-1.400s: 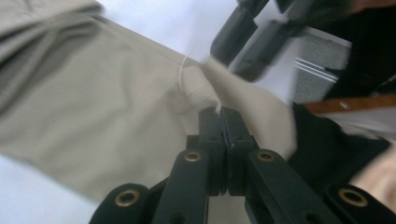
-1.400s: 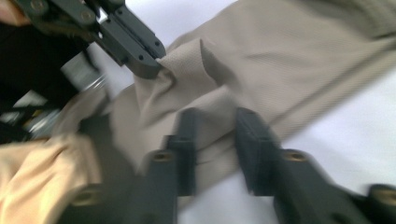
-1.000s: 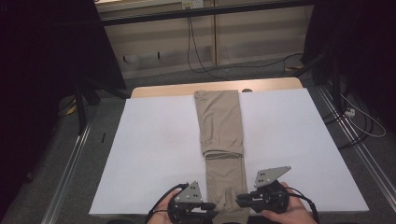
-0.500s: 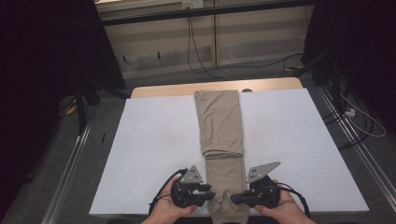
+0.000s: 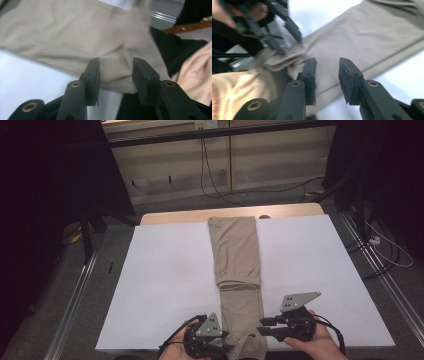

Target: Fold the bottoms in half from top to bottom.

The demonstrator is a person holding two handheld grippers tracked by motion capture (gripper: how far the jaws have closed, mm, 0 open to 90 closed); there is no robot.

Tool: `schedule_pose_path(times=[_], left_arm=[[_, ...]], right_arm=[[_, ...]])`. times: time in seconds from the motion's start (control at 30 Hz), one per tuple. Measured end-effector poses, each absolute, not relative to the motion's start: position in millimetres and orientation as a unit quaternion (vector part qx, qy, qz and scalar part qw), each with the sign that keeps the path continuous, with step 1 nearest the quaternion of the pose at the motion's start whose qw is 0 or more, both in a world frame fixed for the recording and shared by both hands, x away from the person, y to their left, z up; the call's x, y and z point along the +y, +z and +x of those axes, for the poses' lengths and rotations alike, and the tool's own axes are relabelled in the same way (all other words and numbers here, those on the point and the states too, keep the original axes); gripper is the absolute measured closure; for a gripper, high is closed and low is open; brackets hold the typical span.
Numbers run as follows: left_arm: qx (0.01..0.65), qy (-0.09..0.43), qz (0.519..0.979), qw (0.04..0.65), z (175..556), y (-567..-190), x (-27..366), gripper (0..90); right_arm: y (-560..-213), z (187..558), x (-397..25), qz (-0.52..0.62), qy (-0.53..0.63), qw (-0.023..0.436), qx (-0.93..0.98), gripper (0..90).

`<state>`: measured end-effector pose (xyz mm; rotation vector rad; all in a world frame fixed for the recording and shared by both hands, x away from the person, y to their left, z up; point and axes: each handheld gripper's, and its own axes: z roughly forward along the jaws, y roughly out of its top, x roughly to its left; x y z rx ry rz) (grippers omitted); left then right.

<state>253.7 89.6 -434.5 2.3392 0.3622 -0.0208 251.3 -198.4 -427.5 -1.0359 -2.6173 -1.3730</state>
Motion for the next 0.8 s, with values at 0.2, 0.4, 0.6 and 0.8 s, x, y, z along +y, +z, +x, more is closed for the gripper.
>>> schedule_pose_path(times=[0.2,0.4,0.6,0.8], left_arm=[[0.189,0.033,0.898,0.396,282,-429,93,45.0],[0.243,0.07,0.883,0.396,334,-427,91,38.9],[0.282,0.109,0.87,0.39,389,-430,83,42.0],[0.29,0.11,0.868,0.387,399,-438,76,50.4]], right_arm=[[-425,266,-193,-0.336,-0.434,-0.021,-0.836,62.9],[-420,300,-192,-0.345,-0.401,-0.083,-0.845,59.6],[-431,359,-189,-0.355,-0.387,-0.112,-0.844,54.2],[-439,364,-181,-0.344,-0.37,-0.133,-0.853,51.4]])
